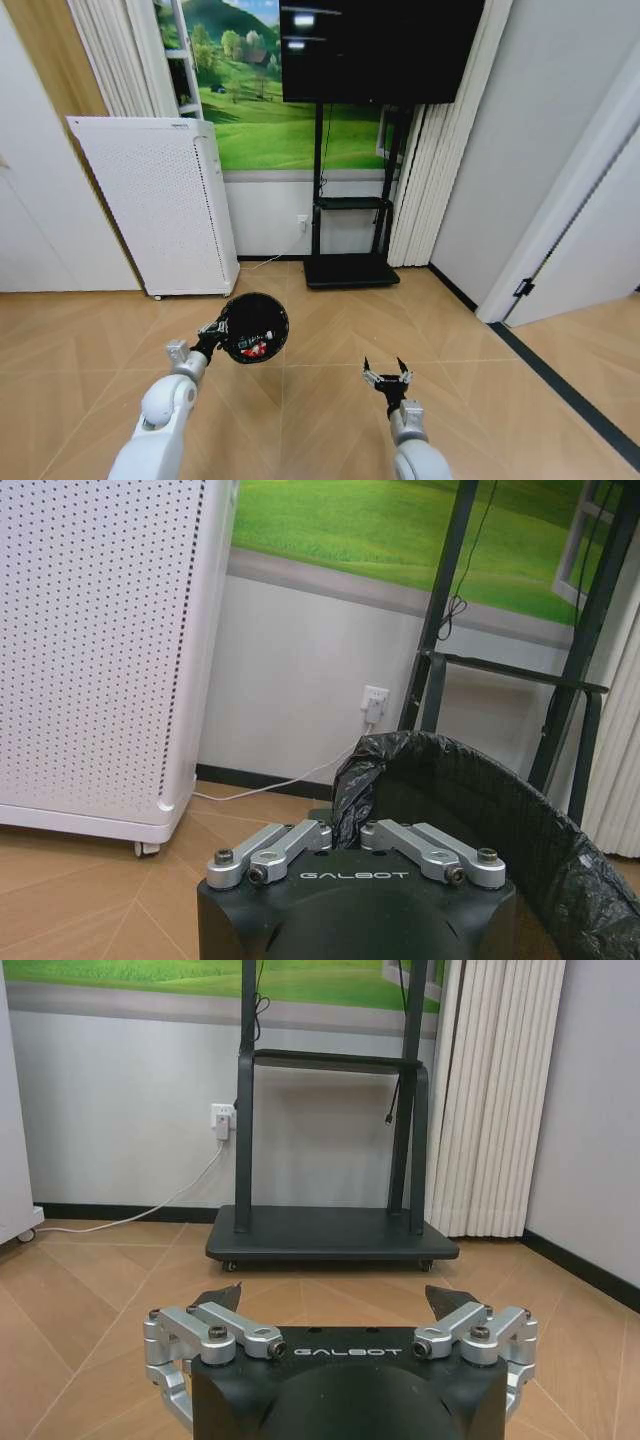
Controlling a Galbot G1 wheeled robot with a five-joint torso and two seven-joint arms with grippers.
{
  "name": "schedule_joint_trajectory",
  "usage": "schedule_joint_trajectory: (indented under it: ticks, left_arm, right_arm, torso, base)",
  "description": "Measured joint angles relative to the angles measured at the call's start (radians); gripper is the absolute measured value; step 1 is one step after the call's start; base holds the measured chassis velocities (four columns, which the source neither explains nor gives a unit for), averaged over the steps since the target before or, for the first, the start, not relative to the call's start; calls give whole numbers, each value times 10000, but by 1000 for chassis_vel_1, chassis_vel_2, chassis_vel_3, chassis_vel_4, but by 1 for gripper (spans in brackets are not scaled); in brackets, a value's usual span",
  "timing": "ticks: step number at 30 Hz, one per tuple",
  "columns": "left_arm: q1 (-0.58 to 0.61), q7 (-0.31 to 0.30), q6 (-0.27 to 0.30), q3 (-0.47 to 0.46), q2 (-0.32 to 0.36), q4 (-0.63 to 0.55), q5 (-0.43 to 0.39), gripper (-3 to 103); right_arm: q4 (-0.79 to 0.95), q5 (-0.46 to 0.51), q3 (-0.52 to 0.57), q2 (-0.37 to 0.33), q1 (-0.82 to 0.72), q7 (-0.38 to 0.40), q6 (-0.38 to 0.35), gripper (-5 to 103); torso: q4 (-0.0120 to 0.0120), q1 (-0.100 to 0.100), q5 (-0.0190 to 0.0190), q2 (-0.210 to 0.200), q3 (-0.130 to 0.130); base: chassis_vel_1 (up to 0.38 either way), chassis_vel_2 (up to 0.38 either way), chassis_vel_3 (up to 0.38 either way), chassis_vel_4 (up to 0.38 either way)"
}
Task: Pick up the trash bin and place the garbage on the floor into it.
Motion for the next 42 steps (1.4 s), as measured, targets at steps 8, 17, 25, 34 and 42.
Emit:
schedule_joint_trajectory:
  ticks: [8, 17, 25, 34, 42]
  left_arm:
    - [275, 21, -21, -495, 65, -135, -35, 7]
    - [314, 60, -40, -691, 163, -135, -76, 7]
    - [270, 156, -66, -721, 117, -56, -89, 7]
    - [340, -1138, 211, -1007, -541, 224, -610, 7]
    - [-37, -3528, 222, -1591, -1176, 1075, -2747, 7]
  right_arm:
    - [-49, -301, 3, 7, -134, -61, 29, 100]
    - [-81, -534, 22, 60, -192, -57, 115, 100]
    - [-102, -686, 134, 81, -334, -56, 303, 100]
    - [-321, -549, 303, 145, -260, -50, 670, 100]
    - [-473, -544, 325, 115, -319, -84, 771, 100]
  torso:
    - [3, -2, -4, 0, -3]
    - [4, -3, -4, 0, -3]
    - [2, -4, -3, 0, -4]
    - [8, -4, -3, 0, -3]
    - [1, -4, -2, 0, -3]
  base:
    - [-40, -2, 31, -6]
    - [78, 3, -74, -3]
    - [155, 81, -161, -84]
    - [157, 126, -147, -124]
    - [-32, -12, 13, 22]
